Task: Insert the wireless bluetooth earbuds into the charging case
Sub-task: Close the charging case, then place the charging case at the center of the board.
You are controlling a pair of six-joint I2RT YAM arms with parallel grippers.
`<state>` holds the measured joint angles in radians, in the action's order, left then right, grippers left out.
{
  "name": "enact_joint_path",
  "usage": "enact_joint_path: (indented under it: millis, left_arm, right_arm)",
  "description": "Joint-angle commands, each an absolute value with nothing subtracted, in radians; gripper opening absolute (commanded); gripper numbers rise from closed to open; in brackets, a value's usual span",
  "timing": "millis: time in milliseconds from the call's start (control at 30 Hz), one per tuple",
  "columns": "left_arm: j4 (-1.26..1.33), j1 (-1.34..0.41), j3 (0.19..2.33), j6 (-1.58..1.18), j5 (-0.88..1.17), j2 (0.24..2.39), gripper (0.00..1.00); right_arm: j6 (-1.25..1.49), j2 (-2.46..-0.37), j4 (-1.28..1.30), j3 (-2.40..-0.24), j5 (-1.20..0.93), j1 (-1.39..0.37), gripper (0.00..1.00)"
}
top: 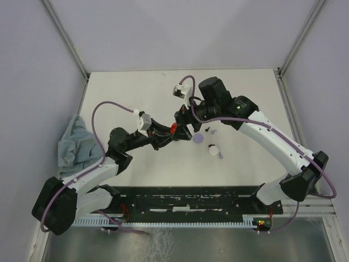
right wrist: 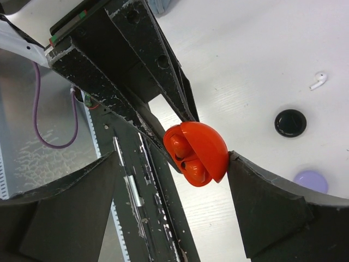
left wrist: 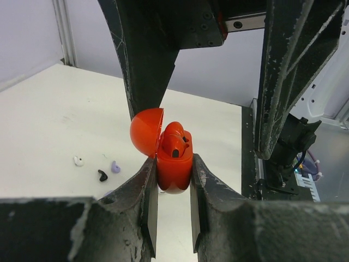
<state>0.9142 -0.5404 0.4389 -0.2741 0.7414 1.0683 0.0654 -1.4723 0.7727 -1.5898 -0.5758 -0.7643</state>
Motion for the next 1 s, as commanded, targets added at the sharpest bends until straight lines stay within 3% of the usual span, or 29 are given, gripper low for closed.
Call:
enact_joint_path:
  millis: [0, 367, 700, 967]
  left_arm:
    - [0.892, -0.54, 0.499, -0.35, 0.684, 1.1, 0.03]
    - [0.681, -0.539, 0.519, -0.433, 0.605, 1.097, 0.03]
    - [0.254, -0.54, 0.559, -0.565, 0.496, 1.116, 0.04]
    - [0.18, -0.542, 0.518, -0.747, 0.513, 1.283, 0.07]
  right_arm:
    - [0.049, -1.419, 0.76, -1.574, -0.603, -0.756, 0.87]
    - [0.058, -1.38, 0.727, -1.526, -0.508, -0.742, 0.87]
    - [0.184, -1.306, 0.656, -1.365, -0.107, -0.74, 0.88]
    - [0.282, -1.272, 0.589, -1.212, 0.01, -0.74, 0.88]
